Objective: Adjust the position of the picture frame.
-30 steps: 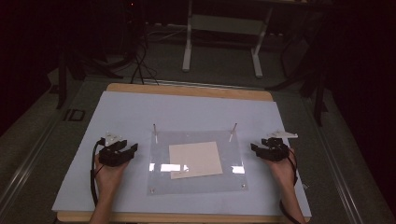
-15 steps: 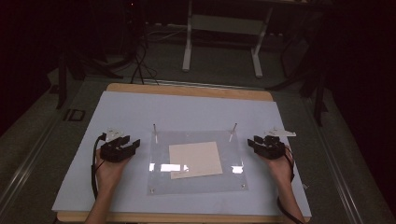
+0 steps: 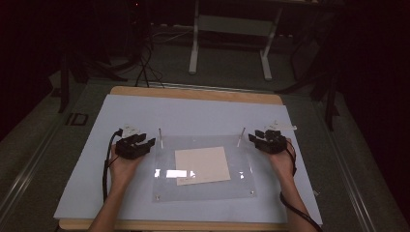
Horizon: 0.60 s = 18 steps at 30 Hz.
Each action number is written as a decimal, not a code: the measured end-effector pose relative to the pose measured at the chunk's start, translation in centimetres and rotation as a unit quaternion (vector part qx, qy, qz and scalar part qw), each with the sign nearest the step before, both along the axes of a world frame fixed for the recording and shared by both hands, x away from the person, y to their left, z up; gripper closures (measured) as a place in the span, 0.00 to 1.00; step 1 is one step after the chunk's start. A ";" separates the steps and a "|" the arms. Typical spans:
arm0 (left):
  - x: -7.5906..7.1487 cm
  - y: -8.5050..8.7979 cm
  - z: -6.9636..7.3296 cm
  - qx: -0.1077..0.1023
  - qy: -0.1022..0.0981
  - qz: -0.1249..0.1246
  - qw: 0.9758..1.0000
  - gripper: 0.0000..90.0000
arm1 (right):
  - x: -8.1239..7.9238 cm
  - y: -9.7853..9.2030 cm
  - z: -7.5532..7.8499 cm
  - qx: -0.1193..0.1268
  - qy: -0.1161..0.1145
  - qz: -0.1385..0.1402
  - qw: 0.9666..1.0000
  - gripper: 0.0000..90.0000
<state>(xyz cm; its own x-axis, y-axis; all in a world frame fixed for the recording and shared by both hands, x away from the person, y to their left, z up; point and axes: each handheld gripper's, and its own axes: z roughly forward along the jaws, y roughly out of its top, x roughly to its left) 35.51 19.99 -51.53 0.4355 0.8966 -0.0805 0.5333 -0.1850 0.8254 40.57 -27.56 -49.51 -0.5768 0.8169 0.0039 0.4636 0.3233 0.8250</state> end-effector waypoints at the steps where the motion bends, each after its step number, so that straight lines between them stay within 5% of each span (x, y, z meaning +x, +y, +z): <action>1: 0.3 -0.1 0.0 0.001 -0.001 -0.005 1.000 0.59 | 0.2 0.1 0.0 0.002 0.002 0.003 1.000 0.68; 14: 3.3 -2.6 -0.5 -0.007 0.006 -0.028 1.000 0.61 | 2.9 2.5 -1.3 0.013 0.022 0.014 1.000 0.72; 18: 3.9 -3.4 -1.1 -0.002 0.009 -0.027 1.000 0.69 | 3.4 3.0 -2.0 0.019 0.023 0.008 1.000 0.78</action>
